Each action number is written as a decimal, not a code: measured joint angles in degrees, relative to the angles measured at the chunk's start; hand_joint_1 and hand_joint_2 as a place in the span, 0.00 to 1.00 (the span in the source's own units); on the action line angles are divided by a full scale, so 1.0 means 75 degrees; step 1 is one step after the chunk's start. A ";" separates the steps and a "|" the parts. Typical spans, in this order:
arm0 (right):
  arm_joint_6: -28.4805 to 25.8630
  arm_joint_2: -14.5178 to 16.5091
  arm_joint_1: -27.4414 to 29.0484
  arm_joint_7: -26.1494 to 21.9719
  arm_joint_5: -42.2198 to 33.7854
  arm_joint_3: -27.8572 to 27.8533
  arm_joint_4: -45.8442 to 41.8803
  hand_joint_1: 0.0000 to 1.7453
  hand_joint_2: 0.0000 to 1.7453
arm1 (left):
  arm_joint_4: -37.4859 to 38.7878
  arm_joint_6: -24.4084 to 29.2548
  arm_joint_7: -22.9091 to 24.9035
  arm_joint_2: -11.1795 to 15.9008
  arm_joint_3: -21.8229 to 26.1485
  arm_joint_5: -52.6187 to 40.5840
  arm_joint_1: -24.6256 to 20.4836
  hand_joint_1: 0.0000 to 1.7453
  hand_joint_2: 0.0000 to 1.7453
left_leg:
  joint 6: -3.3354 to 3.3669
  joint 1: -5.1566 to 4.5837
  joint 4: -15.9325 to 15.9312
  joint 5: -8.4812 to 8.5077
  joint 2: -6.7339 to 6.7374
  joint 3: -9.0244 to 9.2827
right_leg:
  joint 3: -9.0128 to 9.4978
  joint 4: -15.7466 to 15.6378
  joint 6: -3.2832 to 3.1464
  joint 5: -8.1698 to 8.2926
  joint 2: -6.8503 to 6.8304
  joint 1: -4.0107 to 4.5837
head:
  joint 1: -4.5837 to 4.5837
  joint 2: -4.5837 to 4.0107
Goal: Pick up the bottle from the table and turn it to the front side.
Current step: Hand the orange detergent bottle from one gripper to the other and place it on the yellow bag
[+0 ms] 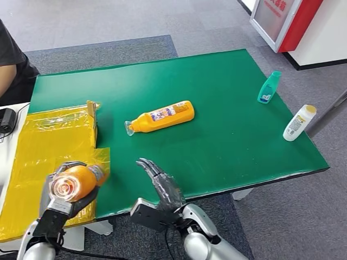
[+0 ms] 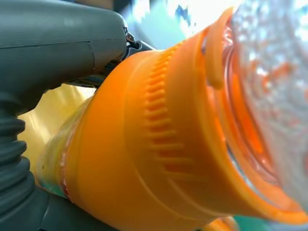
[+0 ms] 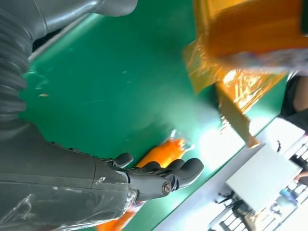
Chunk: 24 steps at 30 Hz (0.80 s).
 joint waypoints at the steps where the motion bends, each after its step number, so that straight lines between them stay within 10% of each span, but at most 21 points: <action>1: 0.0035 -0.0061 0.0150 -0.0001 0.0065 -0.0094 -0.0154 0.00 1.00 | -0.0071 0.0282 0.0225 0.0111 0.0085 -0.0605 -0.0021 1.00 1.00 | 0.0000 0.0000 0.0000 0.0000 0.0000 0.0000 | -0.0001 0.0000 -0.0001 -0.0001 0.0000 0.0000 | 0.0000 0.0000; 8: 0.0289 -0.0362 0.1085 -0.0036 0.0277 -0.0592 -0.1042 0.00 1.00 | -0.0136 0.1148 0.1489 0.0995 0.0495 -0.3627 -0.0275 1.00 1.00 | -0.0001 0.0002 0.0000 -0.0001 0.0000 0.0000 | -0.0003 0.0000 -0.0005 -0.0004 0.0000 0.0002 | -0.0001 0.0000; 24: 0.0162 -0.0845 0.2073 -0.0032 -0.0241 -0.0870 -0.1518 0.00 1.00 | 0.0968 0.1259 0.2307 0.1988 0.0501 -0.5408 -0.0999 1.00 1.00 | -0.0003 0.0001 0.0000 -0.0003 0.0001 0.0001 | -0.0004 -0.0001 -0.0010 0.0000 0.0001 0.0002 | -0.0001 0.0000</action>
